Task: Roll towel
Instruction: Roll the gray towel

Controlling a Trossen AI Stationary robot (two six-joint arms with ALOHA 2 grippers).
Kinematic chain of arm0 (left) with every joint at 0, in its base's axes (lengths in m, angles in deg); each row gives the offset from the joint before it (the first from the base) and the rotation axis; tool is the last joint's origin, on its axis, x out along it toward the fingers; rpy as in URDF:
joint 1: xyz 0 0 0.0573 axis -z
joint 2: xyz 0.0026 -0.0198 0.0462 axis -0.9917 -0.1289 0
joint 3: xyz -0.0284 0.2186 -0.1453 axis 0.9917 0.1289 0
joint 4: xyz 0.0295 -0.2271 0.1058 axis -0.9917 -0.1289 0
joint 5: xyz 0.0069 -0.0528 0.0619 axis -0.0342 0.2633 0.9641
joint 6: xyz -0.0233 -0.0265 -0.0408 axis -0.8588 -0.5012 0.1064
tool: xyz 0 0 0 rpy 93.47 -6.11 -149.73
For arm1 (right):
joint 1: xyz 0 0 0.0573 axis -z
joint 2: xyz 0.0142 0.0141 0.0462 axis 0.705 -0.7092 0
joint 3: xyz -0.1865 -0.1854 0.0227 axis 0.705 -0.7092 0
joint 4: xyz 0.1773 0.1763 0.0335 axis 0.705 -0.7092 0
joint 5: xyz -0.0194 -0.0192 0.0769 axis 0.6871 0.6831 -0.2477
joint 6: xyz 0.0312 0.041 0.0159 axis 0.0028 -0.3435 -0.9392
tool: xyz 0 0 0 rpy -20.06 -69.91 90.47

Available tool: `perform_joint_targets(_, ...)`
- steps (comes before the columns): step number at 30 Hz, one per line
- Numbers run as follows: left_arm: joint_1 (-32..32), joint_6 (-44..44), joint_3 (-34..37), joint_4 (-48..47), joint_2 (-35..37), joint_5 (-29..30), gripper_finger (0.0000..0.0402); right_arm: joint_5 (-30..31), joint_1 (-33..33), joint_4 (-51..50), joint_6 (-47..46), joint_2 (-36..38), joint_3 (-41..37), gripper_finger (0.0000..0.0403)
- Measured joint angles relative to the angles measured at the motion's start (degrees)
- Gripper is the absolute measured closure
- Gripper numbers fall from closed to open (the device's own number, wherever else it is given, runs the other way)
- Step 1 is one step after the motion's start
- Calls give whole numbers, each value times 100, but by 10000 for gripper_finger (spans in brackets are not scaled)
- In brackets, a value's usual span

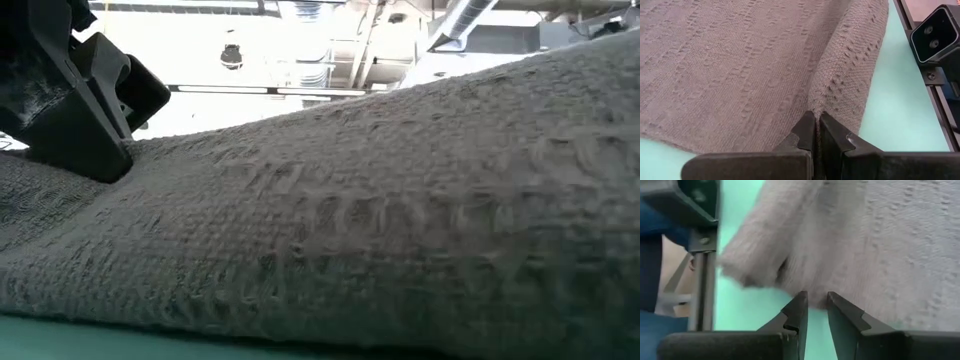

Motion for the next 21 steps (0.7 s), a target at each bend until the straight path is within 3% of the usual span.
perform_joint_targets(10, -7, -56, 0, 0, 0, 512, 401, 237, -40, 49, -13, 0, 6, 306)
perform_joint_targets(18, -7, -75, 0, -11, 0, 431, 401, -114, -387, -223, -312, 7, 131, 306)
perform_joint_targets(21, -7, -76, 0, -11, 0, 424, 401, 429, -454, -291, -179, 15, 282, 306)
